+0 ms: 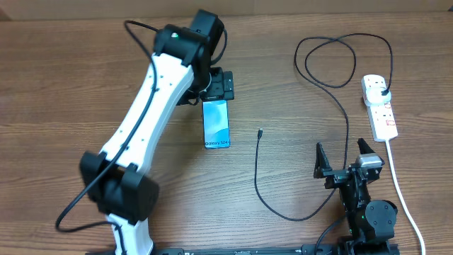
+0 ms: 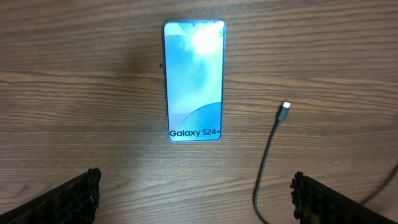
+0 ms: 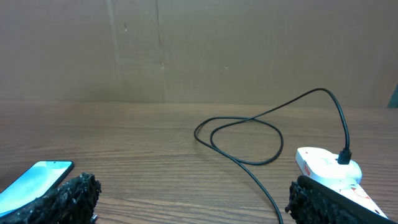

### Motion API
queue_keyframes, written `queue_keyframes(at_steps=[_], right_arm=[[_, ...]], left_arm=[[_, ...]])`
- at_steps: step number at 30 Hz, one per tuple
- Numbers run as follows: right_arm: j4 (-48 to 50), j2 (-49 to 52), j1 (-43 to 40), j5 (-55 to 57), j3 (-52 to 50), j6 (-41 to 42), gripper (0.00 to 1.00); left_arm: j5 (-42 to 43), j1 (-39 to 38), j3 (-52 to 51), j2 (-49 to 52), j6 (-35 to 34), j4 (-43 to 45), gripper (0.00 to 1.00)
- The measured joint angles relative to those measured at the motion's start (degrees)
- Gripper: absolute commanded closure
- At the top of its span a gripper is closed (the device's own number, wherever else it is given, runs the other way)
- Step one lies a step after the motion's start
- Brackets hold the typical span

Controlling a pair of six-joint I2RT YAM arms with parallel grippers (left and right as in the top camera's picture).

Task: Plug charger to phone and switch on socket
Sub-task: 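Lower the left gripper and align it over the phone's top edge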

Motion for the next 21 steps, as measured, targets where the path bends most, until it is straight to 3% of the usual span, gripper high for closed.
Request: queue_keyframes(at_steps=[5,12,21], right_arm=[[0.0,0.0,0.0,0.0,0.0,0.0,0.0],[0.0,0.0,0.0,0.0,0.0,0.0,0.0],[0.0,0.0,0.0,0.0,0.0,0.0,0.0]], left_arm=[[0.0,0.0,-2.5,-2.5,-0.1,1.9,0.0],[0.0,0.0,-12.1,-1.7,-1.3,13.9,0.01],[0.0,0.0,-13.4,-1.6,-1.4,17.1,0.01]])
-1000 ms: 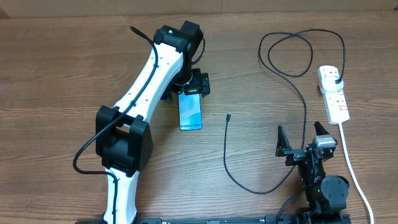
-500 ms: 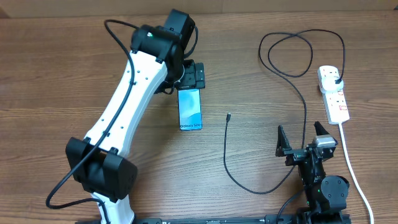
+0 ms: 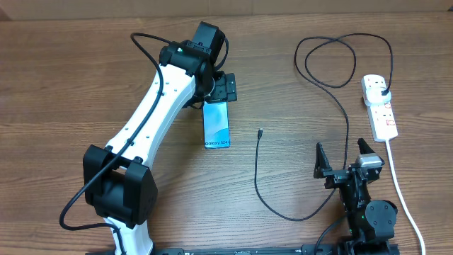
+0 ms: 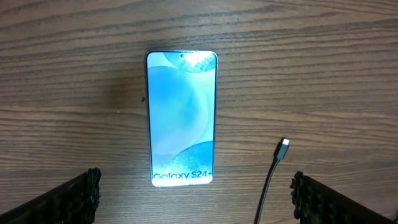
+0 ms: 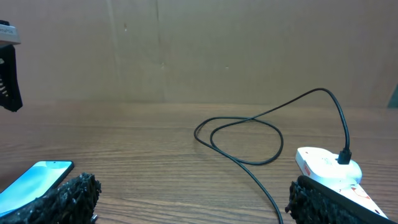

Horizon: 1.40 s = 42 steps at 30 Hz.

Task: Plug charger to phone and switch on socket
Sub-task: 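Lower the left gripper and align it over the phone's top edge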

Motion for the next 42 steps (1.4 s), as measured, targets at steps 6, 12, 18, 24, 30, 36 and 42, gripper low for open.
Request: queue_keyframes(at_steps=[6,12,18,24,30,36,42], right_arm=[[0.0,0.0,0.0,0.0,0.0,0.0,0.0],[0.0,0.0,0.0,0.0,0.0,0.0,0.0],[0.0,0.0,0.0,0.0,0.0,0.0,0.0],[0.0,0.0,0.0,0.0,0.0,0.0,0.0],[0.0,0.0,0.0,0.0,0.0,0.0,0.0],[0.0,0.0,0.0,0.0,0.0,0.0,0.0],[0.0,0.0,0.0,0.0,0.0,0.0,0.0]], left_arm=[[0.0,0.0,0.0,0.0,-0.2,0.2,0.01],[-0.9,0.0,0.0,0.0,-0.2,0.4,0.01],[-3.3,0.0,-1.2,0.0,-1.4,0.4,0.0],[-5.3,0.0,-4.0,0.0,-3.3,1.8,0.0],[-5.4,-0.4,-4.6,1.7,-4.3,3.1,0.0],[-5.3,-0.4,-4.6,4.5,-4.5,3.1,0.0],[-2.4,-0.4,-4.6,8.3,-3.5,3.6,0.01]])
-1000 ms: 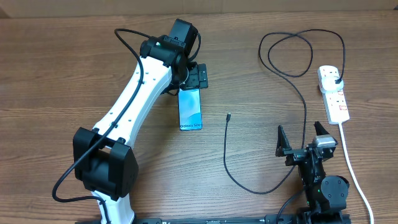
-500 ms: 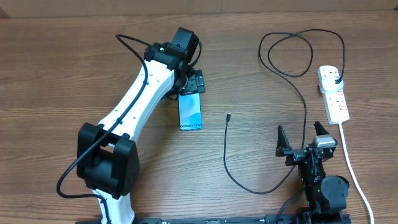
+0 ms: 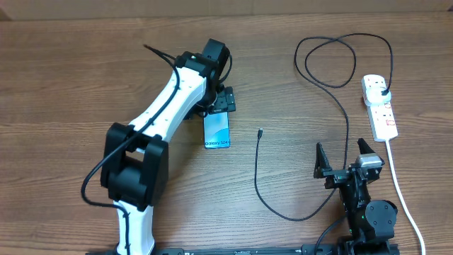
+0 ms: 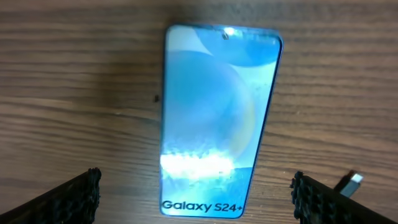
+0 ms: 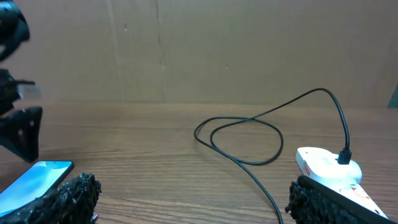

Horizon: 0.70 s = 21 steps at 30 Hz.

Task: Plug charger to phone and switch on socket
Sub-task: 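Lower the left gripper and align it over the phone's top edge, then close the left gripper on the phone's top edge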

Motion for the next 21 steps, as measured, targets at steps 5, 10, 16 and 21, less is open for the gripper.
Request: queue_keyframes(at_steps=[5,10,16,21], right_arm=[[0.0,0.0,0.0,0.0,0.0,0.0,0.0],[0.0,0.0,0.0,0.0,0.0,0.0,0.0],[0.0,0.0,0.0,0.0,0.0,0.0,0.0],[0.0,0.0,0.0,0.0,0.0,0.0,0.0]], left_arm=[[1.9,0.0,-0.2,2.6,0.8,-0.3,0.0],[3.0,0.0,-0.5,3.5,0.8,-0.8,0.0],[3.5,-0.2,-0.7,3.7,1.5,-0.8,0.0],[3.1,-1.9,-0.7,3.7,1.6,0.0,0.01]])
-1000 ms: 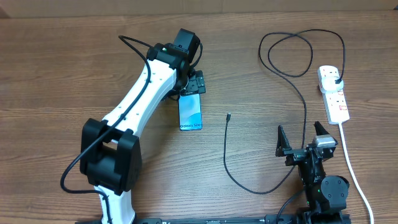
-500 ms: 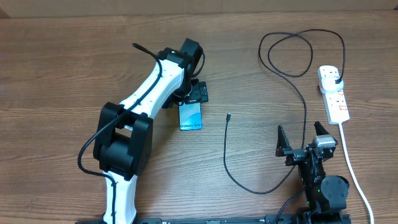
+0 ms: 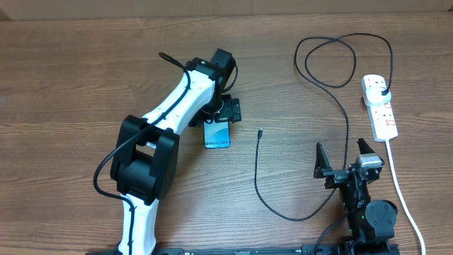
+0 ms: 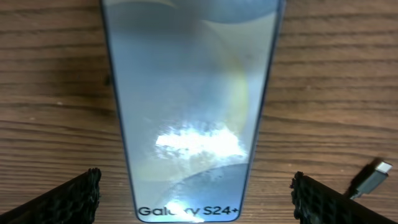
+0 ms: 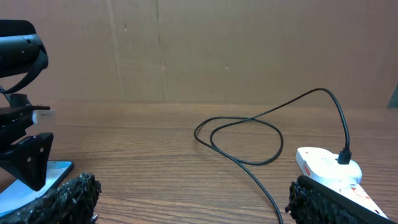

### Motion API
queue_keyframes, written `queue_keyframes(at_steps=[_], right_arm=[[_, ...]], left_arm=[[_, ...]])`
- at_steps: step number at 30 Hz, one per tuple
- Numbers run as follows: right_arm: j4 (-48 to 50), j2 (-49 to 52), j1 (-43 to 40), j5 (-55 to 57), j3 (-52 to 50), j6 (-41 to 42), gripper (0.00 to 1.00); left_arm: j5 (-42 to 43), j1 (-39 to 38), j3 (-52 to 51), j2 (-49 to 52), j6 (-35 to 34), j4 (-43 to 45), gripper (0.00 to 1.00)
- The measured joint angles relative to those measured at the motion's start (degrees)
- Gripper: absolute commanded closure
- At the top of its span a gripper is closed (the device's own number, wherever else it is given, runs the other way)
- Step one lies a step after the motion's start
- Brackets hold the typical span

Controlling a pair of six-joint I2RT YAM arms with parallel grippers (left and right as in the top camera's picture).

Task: Plug charger to phone and switch on socket
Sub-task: 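Close the left gripper on the phone's top edge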

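Note:
A blue-screened phone [image 4: 189,106] marked Galaxy S24+ lies flat on the wooden table [image 3: 85,85]. In the overhead view only the phone's near end [image 3: 217,136] shows. My left gripper [image 3: 221,117] hangs low over it, open, one black finger [image 4: 62,199] on each side and neither touching the phone. The black cable's free plug [image 4: 375,173] lies just right of the phone [image 3: 260,132]. The cable [image 5: 249,134] loops back to the white power strip [image 3: 379,106], where it is plugged in. My right gripper [image 3: 343,157] rests open near the front edge.
The power strip's white lead [image 3: 398,180] runs down the right side to the table's front edge. The black cable curls between the phone and my right arm [image 3: 283,212]. A brown wall [image 5: 199,50] stands behind the table.
My left gripper has dropped closer to the phone, which now fills most of the left wrist view. The gripper stays open. The right arm, cable and power strip have not moved.
My left gripper was open high above the table with the whole phone small in its view. At each later moment it stood lower and more centred over the phone. Now it is low, its fingers either side of the phone. The right arm stayed parked throughout.

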Motion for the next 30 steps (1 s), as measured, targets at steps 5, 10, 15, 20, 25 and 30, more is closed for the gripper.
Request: queue_keyframes(at_steps=[5,10,15,20,25,30], right_arm=[[0.0,0.0,0.0,0.0,0.0,0.0,0.0],[0.0,0.0,0.0,0.0,0.0,0.0,0.0],[0.0,0.0,0.0,0.0,0.0,0.0,0.0],[0.0,0.0,0.0,0.0,0.0,0.0,0.0],[0.0,0.0,0.0,0.0,0.0,0.0,0.0],[0.0,0.0,0.0,0.0,0.0,0.0,0.0]], left_arm=[[-1.0,-0.6,0.0,0.0,-0.2,0.5,0.0],[-1.8,-0.6,-0.7,0.0,-0.3,2.2,0.0],[-2.0,-0.6,-4.7,0.0,-0.4,6.1,0.0],[-2.1,-0.5,-6.1,0.5,-0.5,9.2,0.0],[-3.1,-0.5,-6.2,0.5,-0.5,11.1,0.0],[-4.3,-0.5,-6.2,0.5,-0.5,11.1,0.0]])
